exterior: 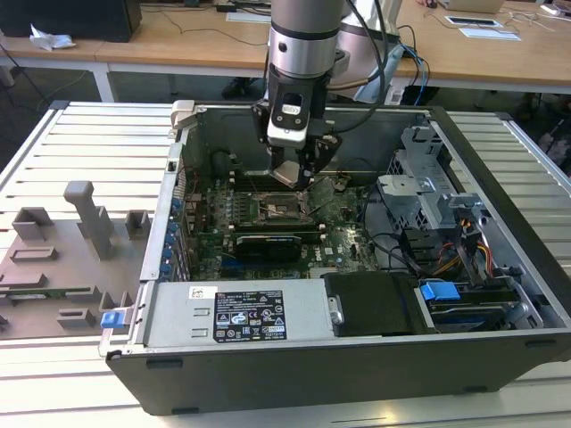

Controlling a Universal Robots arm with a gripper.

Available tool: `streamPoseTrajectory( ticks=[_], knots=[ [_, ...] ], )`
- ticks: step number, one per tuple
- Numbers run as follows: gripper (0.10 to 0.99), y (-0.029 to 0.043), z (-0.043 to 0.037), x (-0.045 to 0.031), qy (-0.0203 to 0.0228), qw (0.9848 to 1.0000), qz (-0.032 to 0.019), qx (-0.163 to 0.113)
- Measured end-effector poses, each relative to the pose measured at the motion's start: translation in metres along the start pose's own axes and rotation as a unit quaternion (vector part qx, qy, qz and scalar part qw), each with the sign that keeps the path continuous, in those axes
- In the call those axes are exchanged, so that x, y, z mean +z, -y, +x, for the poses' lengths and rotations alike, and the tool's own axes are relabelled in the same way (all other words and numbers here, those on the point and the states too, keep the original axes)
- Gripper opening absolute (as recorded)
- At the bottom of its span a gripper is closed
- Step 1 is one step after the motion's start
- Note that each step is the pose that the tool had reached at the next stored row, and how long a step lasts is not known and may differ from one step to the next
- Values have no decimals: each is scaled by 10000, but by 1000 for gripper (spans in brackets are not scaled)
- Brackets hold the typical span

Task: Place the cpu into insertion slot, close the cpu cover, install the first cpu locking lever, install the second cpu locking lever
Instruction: 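Place the cpu into insertion slot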

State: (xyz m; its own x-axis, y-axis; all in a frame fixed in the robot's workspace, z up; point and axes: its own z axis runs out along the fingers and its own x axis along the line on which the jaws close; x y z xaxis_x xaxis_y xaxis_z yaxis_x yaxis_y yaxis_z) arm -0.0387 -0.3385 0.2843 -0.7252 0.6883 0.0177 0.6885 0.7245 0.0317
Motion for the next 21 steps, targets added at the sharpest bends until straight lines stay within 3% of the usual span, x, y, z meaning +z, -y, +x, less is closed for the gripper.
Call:
streamPoseTrajectory(
  ticks=[8,12,21],
  knots=[
    [545,0,0,1,14,9991,-8,431],
    [545,0,0,2,28,9963,-15,859],
    [545,0,0,3,42,9919,-21,1268]
  ],
)
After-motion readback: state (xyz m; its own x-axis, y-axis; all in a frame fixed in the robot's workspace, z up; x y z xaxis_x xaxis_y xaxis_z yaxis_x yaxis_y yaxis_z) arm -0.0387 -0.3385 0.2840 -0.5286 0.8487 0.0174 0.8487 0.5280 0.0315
